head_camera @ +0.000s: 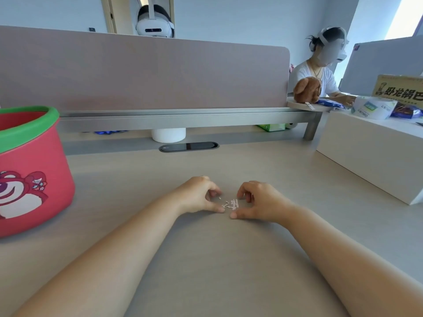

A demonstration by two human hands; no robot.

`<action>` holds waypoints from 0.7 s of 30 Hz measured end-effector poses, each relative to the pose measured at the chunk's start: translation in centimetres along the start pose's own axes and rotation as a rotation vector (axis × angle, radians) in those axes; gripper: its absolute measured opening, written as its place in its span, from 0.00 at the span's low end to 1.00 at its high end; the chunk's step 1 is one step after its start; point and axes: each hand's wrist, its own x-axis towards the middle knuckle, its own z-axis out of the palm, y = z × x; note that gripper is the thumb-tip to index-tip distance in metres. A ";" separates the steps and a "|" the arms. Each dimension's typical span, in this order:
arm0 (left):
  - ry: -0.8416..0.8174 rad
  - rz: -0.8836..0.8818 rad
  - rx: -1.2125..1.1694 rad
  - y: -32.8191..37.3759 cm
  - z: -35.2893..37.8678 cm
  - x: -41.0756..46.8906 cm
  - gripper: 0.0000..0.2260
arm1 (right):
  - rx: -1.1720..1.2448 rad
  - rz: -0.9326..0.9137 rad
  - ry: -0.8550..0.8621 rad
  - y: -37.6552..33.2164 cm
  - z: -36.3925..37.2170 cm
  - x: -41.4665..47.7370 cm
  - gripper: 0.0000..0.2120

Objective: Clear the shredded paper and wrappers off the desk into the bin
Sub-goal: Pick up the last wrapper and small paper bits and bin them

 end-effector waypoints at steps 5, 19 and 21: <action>0.042 0.043 0.068 1.1 0.6 0.5 0.13 | -0.014 -0.060 0.020 -0.6 1.0 0.5 0.18; 0.105 0.030 0.181 1.5 2.1 0.5 0.10 | -0.112 -0.071 0.058 -0.8 1.9 0.7 0.07; 0.097 0.033 0.189 1.4 2.2 0.4 0.10 | -0.093 -0.075 0.072 -0.7 2.1 0.5 0.06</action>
